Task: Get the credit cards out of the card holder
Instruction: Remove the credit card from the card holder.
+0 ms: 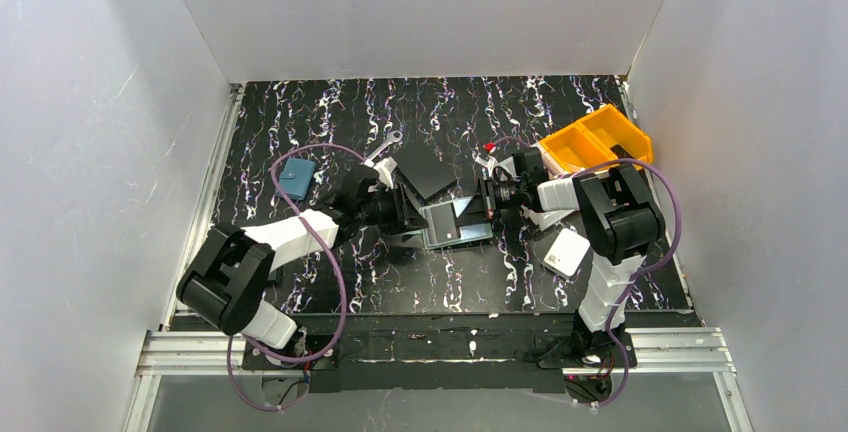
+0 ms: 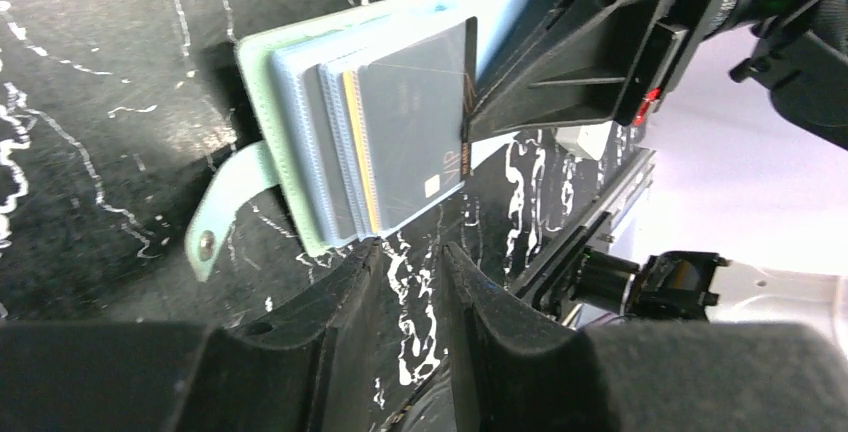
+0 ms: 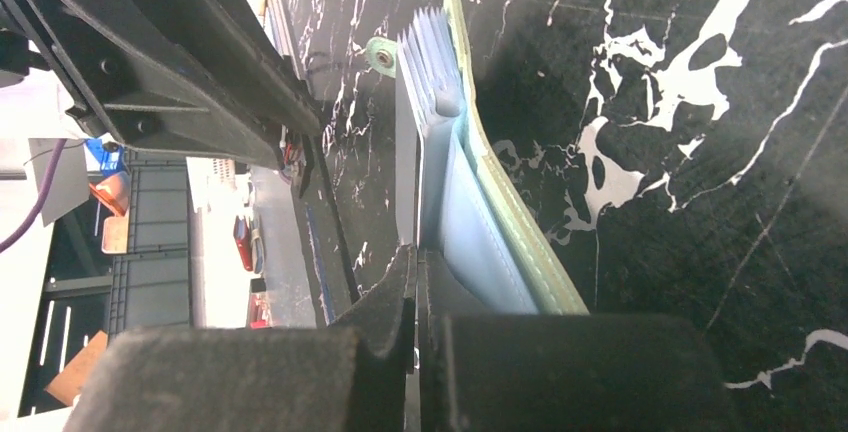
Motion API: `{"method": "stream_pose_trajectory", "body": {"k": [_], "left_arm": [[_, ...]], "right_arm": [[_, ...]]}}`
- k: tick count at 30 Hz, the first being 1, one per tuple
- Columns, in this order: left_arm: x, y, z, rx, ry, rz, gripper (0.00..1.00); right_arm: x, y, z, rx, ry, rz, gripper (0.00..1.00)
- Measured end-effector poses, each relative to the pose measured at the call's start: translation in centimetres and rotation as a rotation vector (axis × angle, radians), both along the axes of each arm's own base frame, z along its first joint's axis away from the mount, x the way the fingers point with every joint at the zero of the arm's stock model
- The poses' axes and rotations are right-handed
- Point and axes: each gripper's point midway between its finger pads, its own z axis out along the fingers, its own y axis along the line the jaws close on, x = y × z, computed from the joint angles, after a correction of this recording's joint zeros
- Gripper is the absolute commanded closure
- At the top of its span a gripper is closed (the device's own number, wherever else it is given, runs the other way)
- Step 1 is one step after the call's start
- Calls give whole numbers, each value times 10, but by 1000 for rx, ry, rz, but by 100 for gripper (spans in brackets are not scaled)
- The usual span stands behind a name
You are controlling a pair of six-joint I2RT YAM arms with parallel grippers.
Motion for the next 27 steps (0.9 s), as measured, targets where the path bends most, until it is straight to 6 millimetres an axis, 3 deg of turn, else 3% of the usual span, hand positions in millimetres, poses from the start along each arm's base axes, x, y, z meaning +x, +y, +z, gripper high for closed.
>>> {"method": "stream_pose_trajectory", "body": {"k": [8,13,18,27], "left_arm": [[-1,-15,-3,-81,37,-15,71],[0,-16,-26,-53,86,-13,83],[3,-20,-48,-38,137,-20,89],[8,-24,-50,-40,130,-33,99]], "right_arm": [[-1,2,0,2,-14,10,99],[-5,4,-12,-58,-12,35,99],[-7,2,-22,-116,-17,43,98],[-9,-1,-24,-142,-5,47,72]]}}
